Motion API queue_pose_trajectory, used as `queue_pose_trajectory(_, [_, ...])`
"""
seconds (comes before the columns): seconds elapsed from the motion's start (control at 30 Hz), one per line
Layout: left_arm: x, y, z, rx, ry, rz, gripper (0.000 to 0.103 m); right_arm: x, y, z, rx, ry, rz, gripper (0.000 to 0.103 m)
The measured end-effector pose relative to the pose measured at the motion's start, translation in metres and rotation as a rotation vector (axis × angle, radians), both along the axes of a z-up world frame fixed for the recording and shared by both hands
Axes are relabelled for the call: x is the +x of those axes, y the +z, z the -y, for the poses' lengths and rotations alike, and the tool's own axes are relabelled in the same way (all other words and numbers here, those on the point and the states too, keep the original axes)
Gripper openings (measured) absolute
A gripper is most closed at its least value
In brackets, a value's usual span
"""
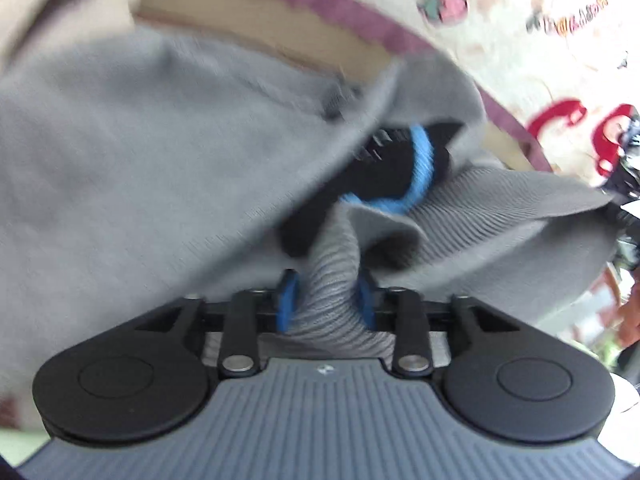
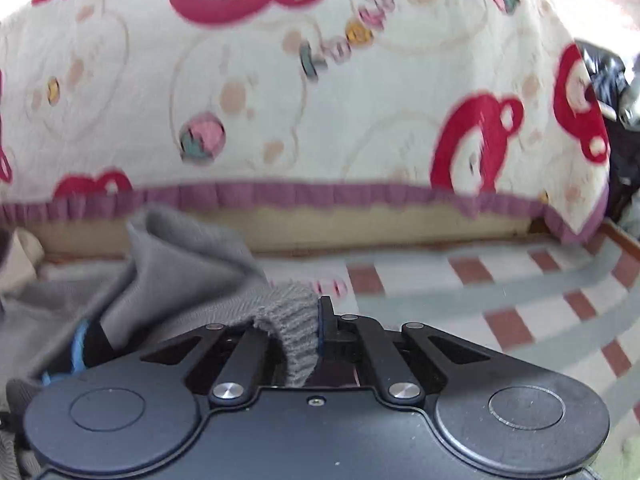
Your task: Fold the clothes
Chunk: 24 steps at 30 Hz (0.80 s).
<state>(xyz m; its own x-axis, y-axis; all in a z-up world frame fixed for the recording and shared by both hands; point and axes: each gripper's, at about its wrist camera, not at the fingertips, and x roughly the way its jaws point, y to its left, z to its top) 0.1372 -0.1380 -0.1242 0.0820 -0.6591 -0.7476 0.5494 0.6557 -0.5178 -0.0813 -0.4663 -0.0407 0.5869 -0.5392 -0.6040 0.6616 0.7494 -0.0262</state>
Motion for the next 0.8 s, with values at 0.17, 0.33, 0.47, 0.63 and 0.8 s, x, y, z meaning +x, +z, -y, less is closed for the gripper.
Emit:
queue_pose_trajectory(0.17, [-0.009,-0.025,0.016,0.186,0.008,0.077,0.045,-0.005,-0.044,0.012,0.136,0.037,0.01,0.012])
queue_pose_trajectory(0.33, [-0.027,-0.009,0.014,0.276,0.05,0.304,0.007,-0.003,-0.062,0.029,0.244,0.006,0.069,0.041])
queue_pose_trajectory(0.47, [-0.041,0.007,-0.005,0.253,0.049,0.39,0.009,0.005,-0.089,0.043,0.321,-0.056,0.04,0.055])
queue_pose_trajectory(0.63, [-0.033,-0.007,-0.014,0.132,0.07,0.182,0.027,0.012,-0.114,0.045,0.413,-0.07,-0.063,0.057])
queue_pose_trajectory(0.8, [-0.044,-0.02,0.009,0.184,0.009,0.136,0.047,-0.008,-0.124,0.035,0.393,-0.051,-0.087,0.065])
